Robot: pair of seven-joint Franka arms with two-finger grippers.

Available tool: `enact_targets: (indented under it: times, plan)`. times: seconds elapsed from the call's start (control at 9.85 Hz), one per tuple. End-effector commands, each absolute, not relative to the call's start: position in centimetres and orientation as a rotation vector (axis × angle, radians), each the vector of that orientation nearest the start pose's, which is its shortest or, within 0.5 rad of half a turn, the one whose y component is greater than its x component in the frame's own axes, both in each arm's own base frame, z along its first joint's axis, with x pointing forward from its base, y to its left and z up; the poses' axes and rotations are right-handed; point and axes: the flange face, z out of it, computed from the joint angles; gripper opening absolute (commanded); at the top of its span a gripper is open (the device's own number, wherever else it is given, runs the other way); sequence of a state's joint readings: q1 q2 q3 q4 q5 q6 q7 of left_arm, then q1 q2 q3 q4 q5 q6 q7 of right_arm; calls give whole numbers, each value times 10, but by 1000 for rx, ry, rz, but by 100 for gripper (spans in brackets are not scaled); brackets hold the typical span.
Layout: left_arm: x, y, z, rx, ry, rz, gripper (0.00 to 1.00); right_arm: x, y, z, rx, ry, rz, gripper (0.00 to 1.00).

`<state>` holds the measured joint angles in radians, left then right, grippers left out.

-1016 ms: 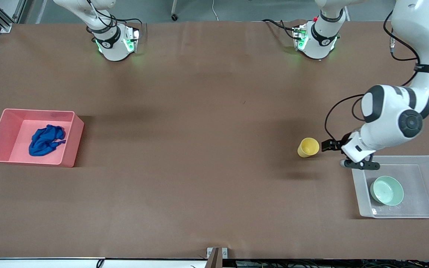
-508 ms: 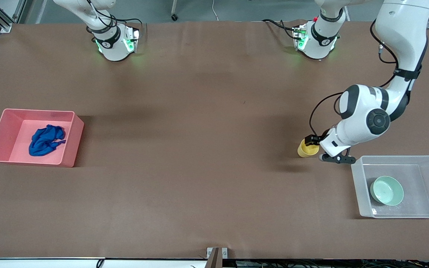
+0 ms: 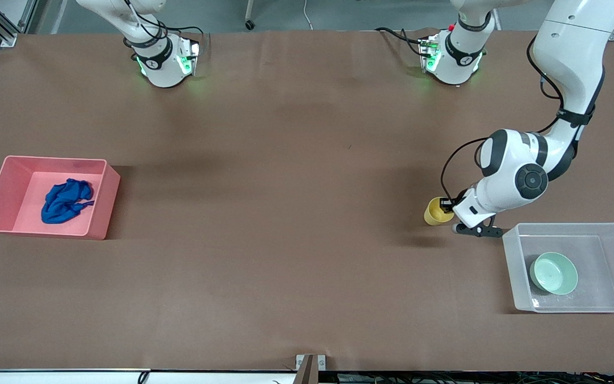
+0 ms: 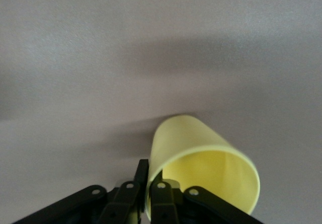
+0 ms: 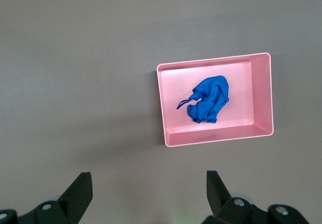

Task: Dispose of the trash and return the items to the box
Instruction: 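Grasp the yellow cup with the left gripper, then carry the yellow cup over the bowl in the clear box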

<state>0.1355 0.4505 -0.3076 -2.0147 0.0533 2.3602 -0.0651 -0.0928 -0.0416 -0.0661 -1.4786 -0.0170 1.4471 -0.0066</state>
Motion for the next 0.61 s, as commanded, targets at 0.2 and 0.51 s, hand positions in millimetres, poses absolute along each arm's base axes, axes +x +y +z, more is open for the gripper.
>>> enact_targets:
  times: [0.2,0.51]
  plan:
    - [640,-63,300,-3188,194,-11,0,521,-84,681,-3145,267,-15,100]
    - [701,0,356,-3195,232,-32,0,522,-84,680,-3145,265,-15,100]
